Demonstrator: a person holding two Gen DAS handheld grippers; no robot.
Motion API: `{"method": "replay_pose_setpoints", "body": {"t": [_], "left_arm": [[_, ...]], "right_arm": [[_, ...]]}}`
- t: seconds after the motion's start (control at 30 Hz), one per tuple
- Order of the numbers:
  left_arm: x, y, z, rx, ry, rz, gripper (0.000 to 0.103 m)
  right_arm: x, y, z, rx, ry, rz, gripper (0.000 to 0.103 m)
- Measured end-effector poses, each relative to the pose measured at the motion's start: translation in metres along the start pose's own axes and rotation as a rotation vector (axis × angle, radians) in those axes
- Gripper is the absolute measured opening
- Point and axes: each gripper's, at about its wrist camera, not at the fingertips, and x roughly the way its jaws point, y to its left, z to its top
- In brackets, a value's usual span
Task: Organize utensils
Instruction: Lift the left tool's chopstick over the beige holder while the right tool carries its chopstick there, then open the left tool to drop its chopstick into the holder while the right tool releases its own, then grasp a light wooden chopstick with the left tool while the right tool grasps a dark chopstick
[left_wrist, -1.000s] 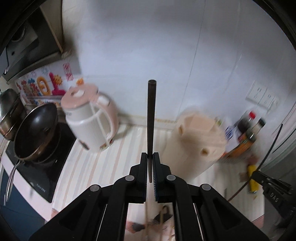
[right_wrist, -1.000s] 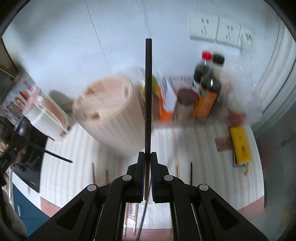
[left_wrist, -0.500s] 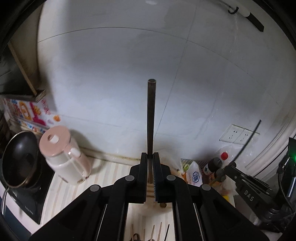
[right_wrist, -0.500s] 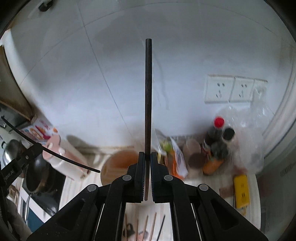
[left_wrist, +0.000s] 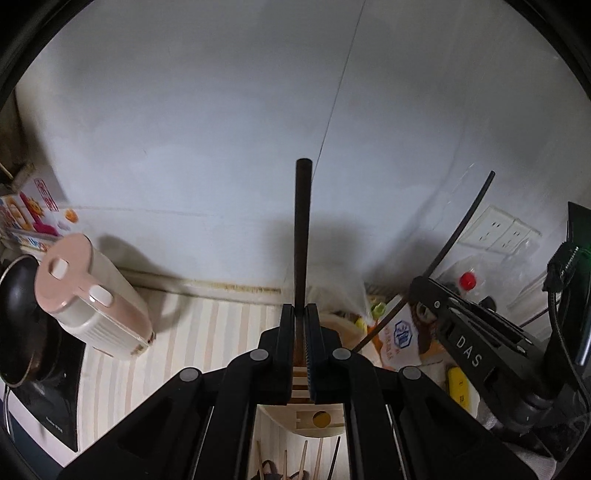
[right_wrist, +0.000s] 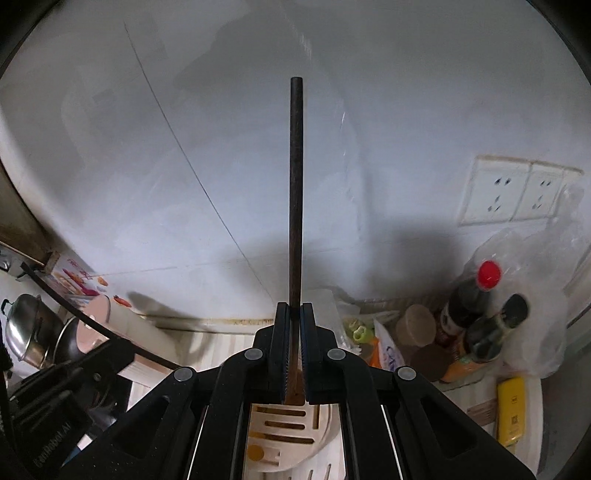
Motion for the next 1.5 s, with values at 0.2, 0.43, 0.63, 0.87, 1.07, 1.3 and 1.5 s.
{"method": "replay_pose_setpoints", "body": {"t": [0.2,0.43,0.63,0.87,1.07,1.3,1.5], "left_arm": [[0.02,0.004,-0.007,-0.011,0.087,-0.026,0.004],[-0.012,0.001,-0.005,-0.043,0.046,-0.013,0.036],[-0.057,0.015,-0.018,-0.052,-0.087,0.051,0.085],[-0.06,0.043,-0.069,-0.049,-0.088,0.168,0.103],[-0.025,0.064,-0.124,-0.052,0.025,0.23,0.103],[0.021,0.078,-0.187,-0.057,0.166,0.297,0.103],[0.051,0.078,-0.227,-0.038,0.269,0.314,0.103]], "right_arm": [[0.028,0.0,-0.012,-0.027,0.097,0.013,0.006],[0.022,-0.009,-0.02,-0.004,0.145,0.05,0.04],[-0.028,-0.029,-0.036,0.051,0.074,0.008,0.054],[-0.067,-0.05,-0.089,0.102,0.015,-0.079,0.087],[-0.058,-0.061,-0.141,0.12,0.054,-0.132,0.091],[-0.014,-0.066,-0.207,0.107,0.206,-0.188,0.091],[0.019,-0.076,-0.255,0.136,0.318,-0.197,0.07]]}}
